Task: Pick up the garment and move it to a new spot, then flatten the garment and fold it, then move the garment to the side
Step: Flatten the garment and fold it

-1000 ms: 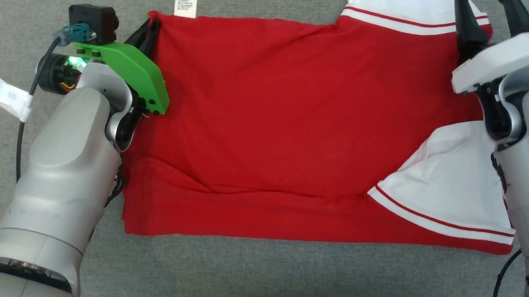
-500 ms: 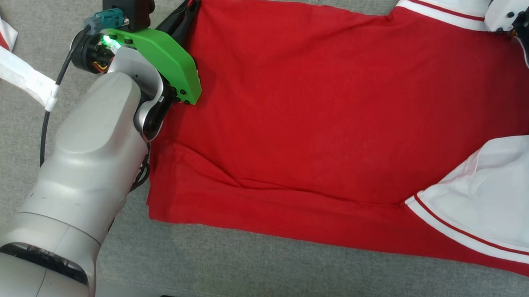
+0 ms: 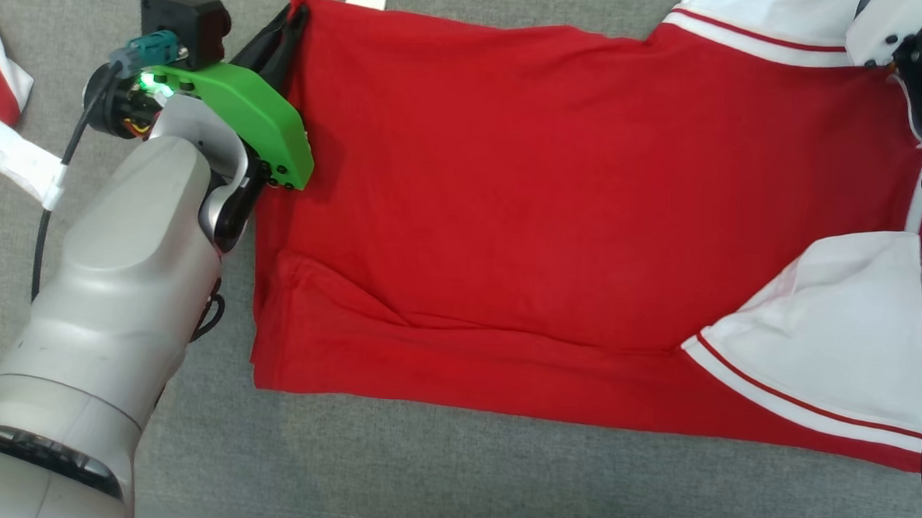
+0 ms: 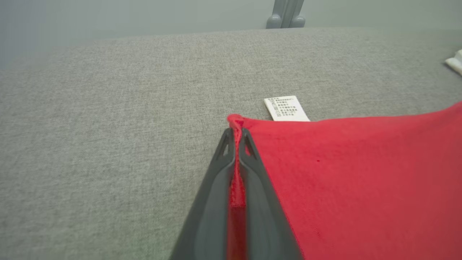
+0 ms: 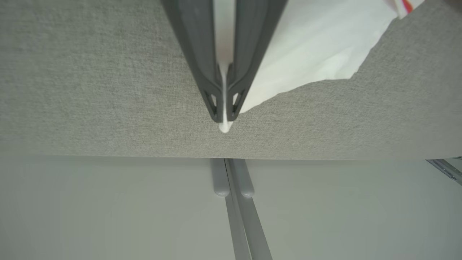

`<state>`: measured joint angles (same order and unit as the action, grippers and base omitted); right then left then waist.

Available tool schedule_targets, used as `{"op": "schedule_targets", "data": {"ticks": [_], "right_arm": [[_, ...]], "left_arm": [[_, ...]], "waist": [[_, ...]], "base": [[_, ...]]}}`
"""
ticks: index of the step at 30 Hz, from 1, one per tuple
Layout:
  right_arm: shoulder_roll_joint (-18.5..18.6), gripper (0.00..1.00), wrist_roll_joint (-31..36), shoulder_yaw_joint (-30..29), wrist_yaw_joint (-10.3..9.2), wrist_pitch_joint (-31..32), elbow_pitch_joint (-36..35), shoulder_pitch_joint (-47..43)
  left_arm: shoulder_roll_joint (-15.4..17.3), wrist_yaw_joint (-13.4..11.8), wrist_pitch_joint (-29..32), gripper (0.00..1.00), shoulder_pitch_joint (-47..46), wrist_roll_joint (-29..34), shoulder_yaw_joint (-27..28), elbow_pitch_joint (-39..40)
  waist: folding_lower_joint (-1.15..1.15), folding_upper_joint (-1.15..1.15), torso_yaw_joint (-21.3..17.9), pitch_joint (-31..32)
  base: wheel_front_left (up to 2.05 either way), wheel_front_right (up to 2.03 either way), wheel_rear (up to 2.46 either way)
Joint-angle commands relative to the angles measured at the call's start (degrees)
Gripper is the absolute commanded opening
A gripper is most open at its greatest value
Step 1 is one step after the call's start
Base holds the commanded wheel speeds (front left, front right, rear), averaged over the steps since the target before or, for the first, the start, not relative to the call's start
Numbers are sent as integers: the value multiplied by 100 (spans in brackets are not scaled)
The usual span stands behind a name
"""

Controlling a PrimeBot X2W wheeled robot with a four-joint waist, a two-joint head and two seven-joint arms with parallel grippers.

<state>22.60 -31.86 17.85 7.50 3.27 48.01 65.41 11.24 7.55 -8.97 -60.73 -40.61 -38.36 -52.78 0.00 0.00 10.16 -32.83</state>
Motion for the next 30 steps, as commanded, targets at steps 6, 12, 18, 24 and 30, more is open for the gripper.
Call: {"op": "schedule_targets", "data": {"ticks": [6, 12, 18, 24, 30], "right_arm": [[194, 0, -402, 85, -1, -730, -736, -716], [226, 0, -654, 41, -1, -1189, -1609, -1697], [192, 0, -823, -178, -1, -1344, -2674, -3038], [-7, 0, -749, -513, -1, -1240, -3636, -4380], [-406, 0, -634, -947, -1, -1050, -4259, -5434]], "left_arm": [[344, -118, -178, 0, 172, 78, 39, 236], [698, -340, -282, 0, 689, 58, 80, 821], [1044, -710, -331, 0, 1644, -82, 177, 1807], [1451, -1240, -312, 0, 2733, -200, 292, 2981], [1791, -1762, -194, 0, 3714, -381, 428, 4030]], "waist": [[0, 0, -365, 494], [0, 0, -621, 847], [0, 0, -787, 1085], [0, 0, -882, 1221], [0, 0, -934, 1334]], "base": [[0, 0, 0], [0, 0, 0], [0, 0, 0], [0, 0, 0], [0, 0, 0]]}}
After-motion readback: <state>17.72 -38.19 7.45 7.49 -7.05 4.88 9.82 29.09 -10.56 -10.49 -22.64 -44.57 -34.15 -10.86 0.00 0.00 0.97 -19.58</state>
